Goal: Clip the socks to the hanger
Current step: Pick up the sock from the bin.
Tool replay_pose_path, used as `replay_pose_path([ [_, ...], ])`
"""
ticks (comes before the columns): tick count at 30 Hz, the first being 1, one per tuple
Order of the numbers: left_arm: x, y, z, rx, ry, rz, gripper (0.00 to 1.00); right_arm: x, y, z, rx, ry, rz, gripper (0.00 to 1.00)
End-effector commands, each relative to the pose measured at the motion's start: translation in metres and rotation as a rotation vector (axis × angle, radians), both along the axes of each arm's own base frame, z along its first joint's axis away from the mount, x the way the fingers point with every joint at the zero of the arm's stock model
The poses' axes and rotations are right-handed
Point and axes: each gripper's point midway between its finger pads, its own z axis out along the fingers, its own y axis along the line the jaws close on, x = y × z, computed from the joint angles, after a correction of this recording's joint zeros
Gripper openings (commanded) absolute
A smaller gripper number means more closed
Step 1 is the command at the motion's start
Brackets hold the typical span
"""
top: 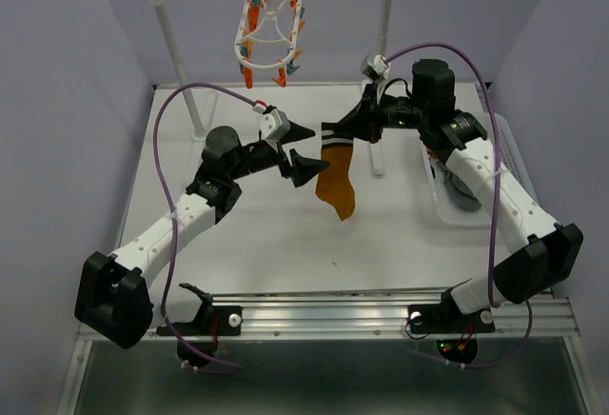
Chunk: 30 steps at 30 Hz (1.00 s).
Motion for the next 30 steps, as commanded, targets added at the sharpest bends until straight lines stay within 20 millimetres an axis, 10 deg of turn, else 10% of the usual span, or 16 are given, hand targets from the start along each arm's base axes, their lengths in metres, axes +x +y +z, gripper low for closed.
replay_pose_path([
  [1,-0.018,0.005,0.038,-0.058,-0.144,-0.04,0.99,0.005,0.0,0.023,0.023,-0.109,-0.023,0.01],
  [23,0.01,-0.018,0.053,-0.105,-0.061,-0.077,0.98,-0.012,0.017,0.026,0.107,-0.064,0.163,0.01],
  [30,0.006,-0.02,0.053,-0.109,-0.05,-0.107,0.52,-0.008,0.017,0.019,0.1,-0.053,0.146,0.01],
])
